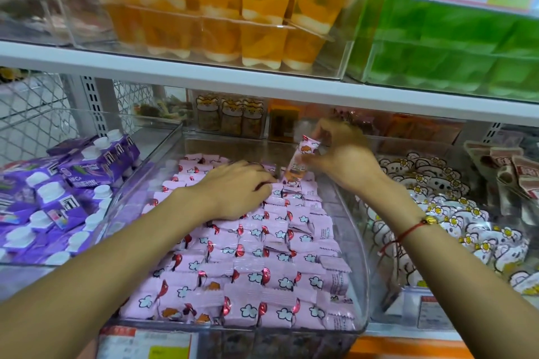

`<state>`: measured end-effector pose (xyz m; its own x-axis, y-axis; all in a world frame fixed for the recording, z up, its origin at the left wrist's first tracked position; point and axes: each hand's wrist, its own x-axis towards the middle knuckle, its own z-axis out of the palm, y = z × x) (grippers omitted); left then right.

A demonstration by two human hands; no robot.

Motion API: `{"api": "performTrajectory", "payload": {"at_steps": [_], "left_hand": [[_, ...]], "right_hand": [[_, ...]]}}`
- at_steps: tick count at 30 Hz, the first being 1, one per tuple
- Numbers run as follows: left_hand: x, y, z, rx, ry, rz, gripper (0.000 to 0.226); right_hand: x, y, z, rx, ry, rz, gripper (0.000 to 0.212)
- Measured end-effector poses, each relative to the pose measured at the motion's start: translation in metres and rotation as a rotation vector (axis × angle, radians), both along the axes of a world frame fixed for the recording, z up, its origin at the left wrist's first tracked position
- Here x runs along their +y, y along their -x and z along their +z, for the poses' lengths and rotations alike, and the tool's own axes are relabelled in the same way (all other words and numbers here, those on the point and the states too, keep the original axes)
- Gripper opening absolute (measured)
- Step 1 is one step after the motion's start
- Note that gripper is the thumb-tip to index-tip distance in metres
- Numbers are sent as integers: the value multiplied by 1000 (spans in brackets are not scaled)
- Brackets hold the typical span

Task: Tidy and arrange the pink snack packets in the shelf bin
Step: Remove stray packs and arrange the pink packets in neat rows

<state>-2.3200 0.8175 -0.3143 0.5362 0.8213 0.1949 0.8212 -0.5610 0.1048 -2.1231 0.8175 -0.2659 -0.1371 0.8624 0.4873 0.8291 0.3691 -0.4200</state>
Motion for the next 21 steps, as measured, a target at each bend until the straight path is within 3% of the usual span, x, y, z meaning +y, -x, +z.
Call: {"api": "performTrajectory", "payload": {"at_steps": [5,7,11,13,18,21], "left_hand": [[0,-1,1,5,10,13,36],[1,-1,0,-5,17,18,35],[3,0,-1,-72,28,11,33],[3,0,-2,-106,-9,6,33],[5,-3,-7,-63,-88,-14,39],[6,-2,-10,-65,-103,-25,40]], "right_hand": [[3,5,2,-369,200,91,11],[7,12,-2,-545,309,127,20],[14,17,6,-660,494,186,34],[16,15,10,-689,478,186,33],[31,8,11,-391,253,24,16],[41,15,4,-489,264,10,12]]}}
